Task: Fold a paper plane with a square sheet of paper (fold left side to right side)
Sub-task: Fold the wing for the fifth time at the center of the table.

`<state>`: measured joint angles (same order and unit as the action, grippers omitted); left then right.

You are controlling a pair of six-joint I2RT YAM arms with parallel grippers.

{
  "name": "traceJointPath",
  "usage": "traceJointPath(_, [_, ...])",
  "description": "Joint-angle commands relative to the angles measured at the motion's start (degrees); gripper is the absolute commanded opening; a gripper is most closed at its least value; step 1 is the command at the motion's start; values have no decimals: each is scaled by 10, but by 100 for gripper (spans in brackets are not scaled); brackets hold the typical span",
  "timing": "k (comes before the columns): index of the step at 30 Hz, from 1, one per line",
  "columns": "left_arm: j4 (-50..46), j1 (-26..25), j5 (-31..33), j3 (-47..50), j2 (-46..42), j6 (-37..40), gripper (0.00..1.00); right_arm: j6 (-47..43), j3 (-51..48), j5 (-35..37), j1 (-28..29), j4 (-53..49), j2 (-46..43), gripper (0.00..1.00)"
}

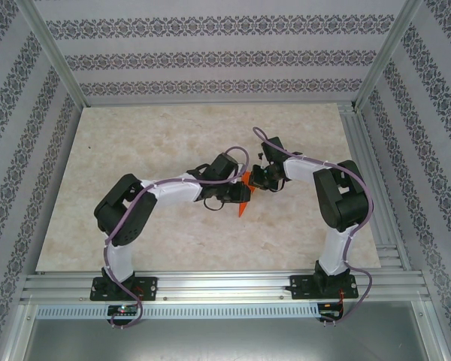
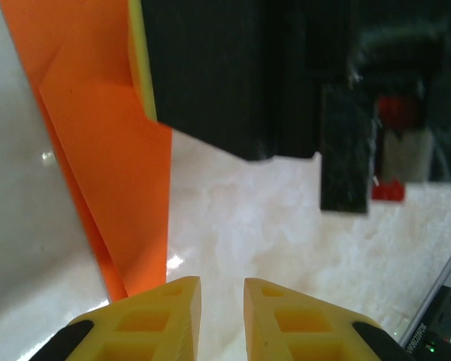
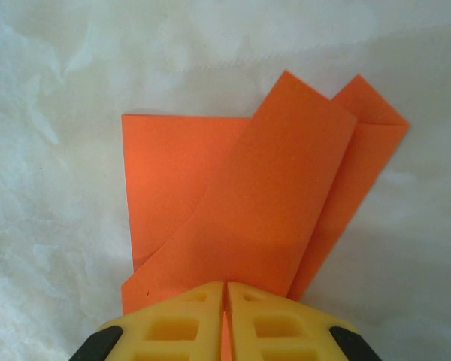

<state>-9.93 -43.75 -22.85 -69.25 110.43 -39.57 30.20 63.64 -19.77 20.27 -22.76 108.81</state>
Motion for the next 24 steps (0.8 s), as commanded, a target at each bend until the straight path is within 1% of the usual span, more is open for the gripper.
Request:
traceJointPath(1, [-21,7,3,-20,30,25,24,-6,-1,18,9,-12,11,11])
traceJointPath(5, [-22,7,-8,-33,51,29,24,-5,0,18,9,-12,12,11])
traceJointPath(9, [-47,7,22,-33,61,41,24,-5,2,17,9,-12,13,11])
traceJointPath(14, [-45,2,20,-16,81,38,24,-7,7,16,10,-14,13,11])
traceJointPath(19, [-53,-6,33,5,87,36,24,-8,14,15,9,-17,13,11])
traceJointPath(24, [-80,-20,53,7,92,42,24,-11,23,14,6,-23,12,11])
